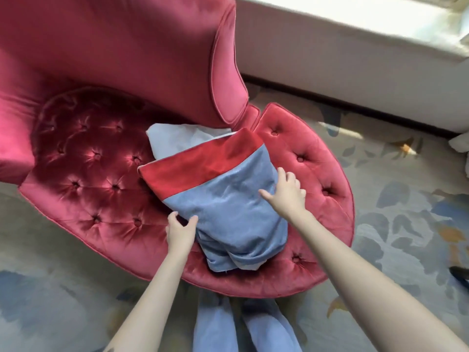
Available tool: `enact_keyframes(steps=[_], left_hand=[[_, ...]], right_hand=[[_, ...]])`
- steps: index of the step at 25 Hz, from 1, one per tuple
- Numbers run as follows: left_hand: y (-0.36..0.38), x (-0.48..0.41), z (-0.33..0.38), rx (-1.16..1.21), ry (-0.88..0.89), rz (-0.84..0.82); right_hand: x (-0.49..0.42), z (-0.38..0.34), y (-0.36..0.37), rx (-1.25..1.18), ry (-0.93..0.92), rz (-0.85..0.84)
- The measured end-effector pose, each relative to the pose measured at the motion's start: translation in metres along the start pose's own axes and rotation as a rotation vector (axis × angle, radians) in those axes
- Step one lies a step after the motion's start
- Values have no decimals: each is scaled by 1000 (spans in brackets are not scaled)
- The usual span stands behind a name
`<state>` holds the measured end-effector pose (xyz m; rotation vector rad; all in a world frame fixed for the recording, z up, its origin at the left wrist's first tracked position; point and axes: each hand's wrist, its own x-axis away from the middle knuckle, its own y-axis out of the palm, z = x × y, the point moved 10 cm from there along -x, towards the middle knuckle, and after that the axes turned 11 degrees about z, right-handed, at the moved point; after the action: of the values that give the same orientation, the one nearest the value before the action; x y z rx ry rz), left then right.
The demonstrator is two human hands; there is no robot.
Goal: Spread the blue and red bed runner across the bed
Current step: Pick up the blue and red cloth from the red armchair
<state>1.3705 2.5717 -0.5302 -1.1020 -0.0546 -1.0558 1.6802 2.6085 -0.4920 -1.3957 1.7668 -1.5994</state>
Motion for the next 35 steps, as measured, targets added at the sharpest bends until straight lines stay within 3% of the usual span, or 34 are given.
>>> enact_keyframes(steps=[5, 9, 15, 20, 28, 35], left_hand=[[60, -66, -66, 92, -337, -44], [110, -71, -76, 282, -403, -153], [120, -83, -84, 286, -480, -45], [87, -76, -62, 130, -262, 128], [-3, -24, 16, -51, 128, 208], [-127, 35, 17, -50, 223, 354]], right_hand=[[-59, 51, 87, -49, 246, -104], [-60, 67, 137, -138, 355, -174], [-51, 59, 145, -274, 432, -46], [-33, 42, 130, -232, 360, 24], [3, -7, 60, -154, 119, -22], [77, -94, 3, -150, -168, -74]])
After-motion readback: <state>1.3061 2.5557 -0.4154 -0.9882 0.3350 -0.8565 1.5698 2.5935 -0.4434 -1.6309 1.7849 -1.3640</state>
